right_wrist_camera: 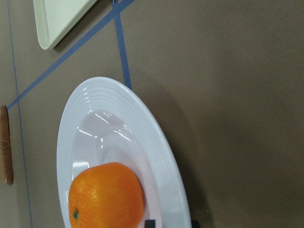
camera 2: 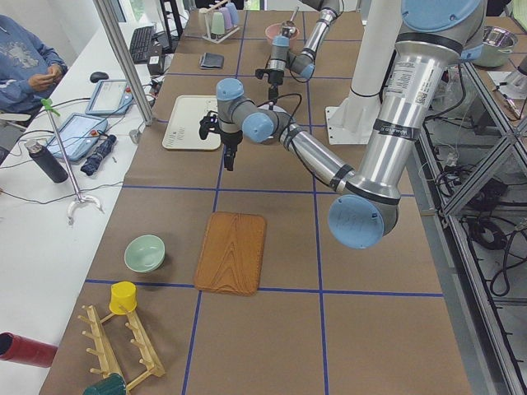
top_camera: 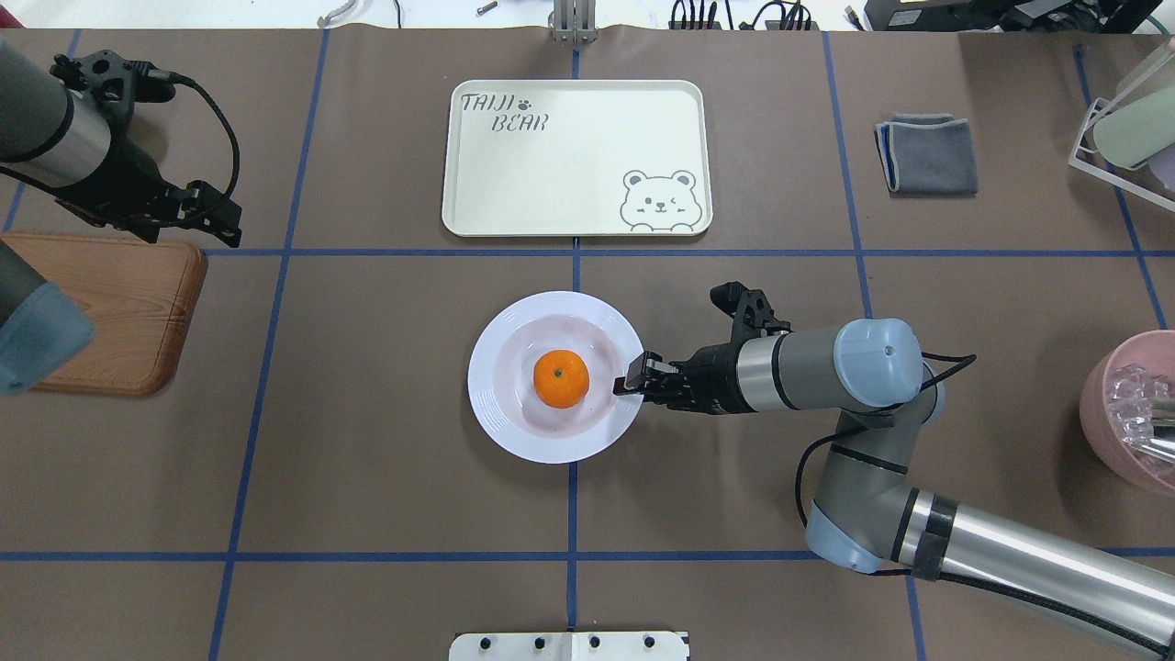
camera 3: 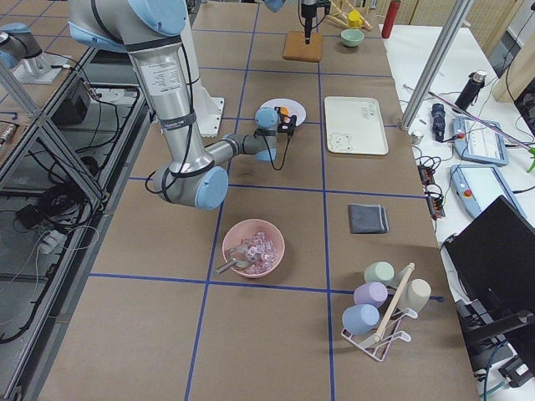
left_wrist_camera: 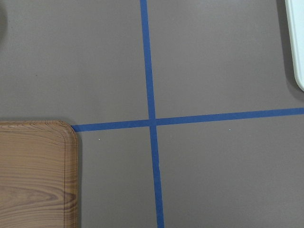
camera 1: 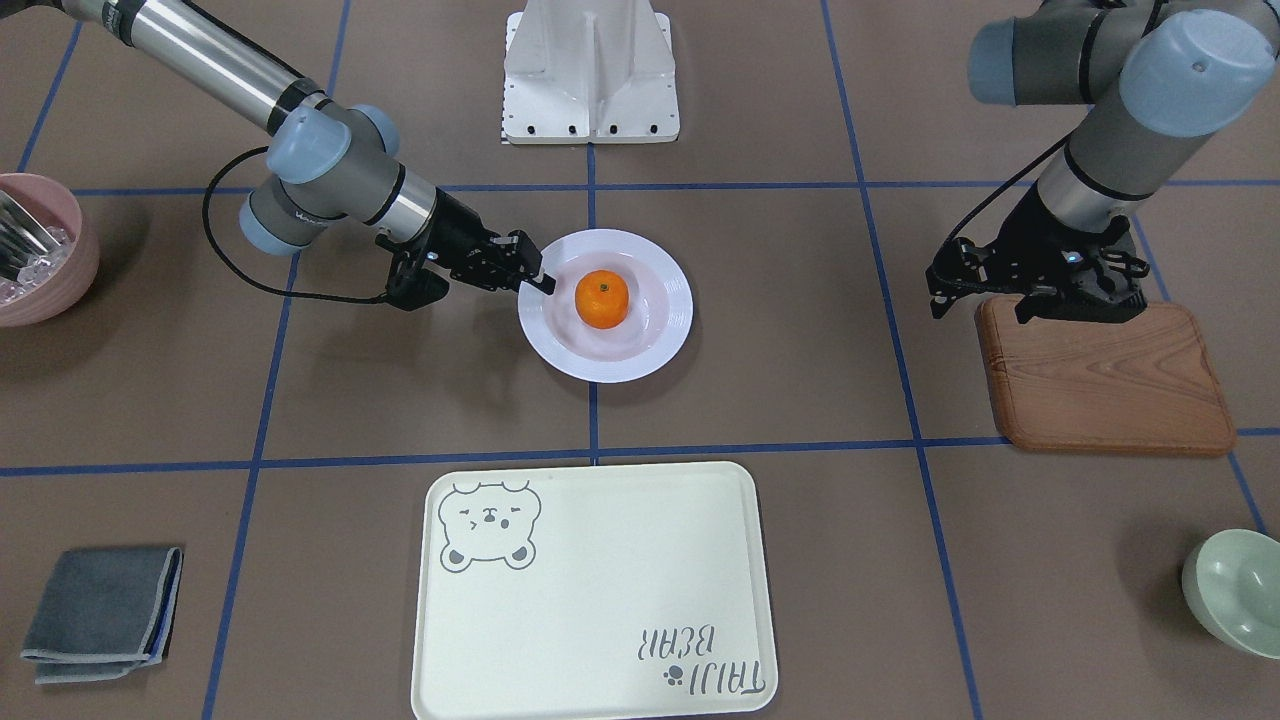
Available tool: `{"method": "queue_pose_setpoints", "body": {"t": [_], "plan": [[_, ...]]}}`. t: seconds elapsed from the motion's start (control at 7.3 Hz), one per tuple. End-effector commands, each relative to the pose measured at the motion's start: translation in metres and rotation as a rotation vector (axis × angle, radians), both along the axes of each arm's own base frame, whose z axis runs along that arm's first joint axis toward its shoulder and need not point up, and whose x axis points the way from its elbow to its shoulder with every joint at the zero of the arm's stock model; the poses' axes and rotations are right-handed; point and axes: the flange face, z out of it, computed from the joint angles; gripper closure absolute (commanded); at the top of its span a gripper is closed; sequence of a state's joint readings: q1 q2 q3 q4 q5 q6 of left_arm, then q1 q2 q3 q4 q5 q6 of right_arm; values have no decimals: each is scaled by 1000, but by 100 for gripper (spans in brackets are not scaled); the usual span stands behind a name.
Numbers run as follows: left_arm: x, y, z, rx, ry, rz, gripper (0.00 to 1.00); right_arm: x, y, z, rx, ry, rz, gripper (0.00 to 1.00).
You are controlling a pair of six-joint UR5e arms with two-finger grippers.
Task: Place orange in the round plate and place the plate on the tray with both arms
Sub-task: 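Close the right gripper on the plate rim nearest it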
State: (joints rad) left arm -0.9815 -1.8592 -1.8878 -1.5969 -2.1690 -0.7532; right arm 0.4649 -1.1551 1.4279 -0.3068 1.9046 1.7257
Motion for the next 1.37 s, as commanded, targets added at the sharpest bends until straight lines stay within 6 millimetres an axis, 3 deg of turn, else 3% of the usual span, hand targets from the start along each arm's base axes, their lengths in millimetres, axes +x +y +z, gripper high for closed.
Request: {"method": "queue_pose_setpoints", "body": {"t": [0.0, 0.82, 1.23], "plan": [[-1, 0, 0, 0, 0, -2, 2, 2, 1, -2, 10, -19, -1, 97], [-2, 1, -3, 2, 1, -2, 2, 11, 3, -16, 45, -93, 4, 100], [-2, 1, -4, 4, 3, -2, 2, 26, 3, -19, 12, -196, 15, 100]]}}
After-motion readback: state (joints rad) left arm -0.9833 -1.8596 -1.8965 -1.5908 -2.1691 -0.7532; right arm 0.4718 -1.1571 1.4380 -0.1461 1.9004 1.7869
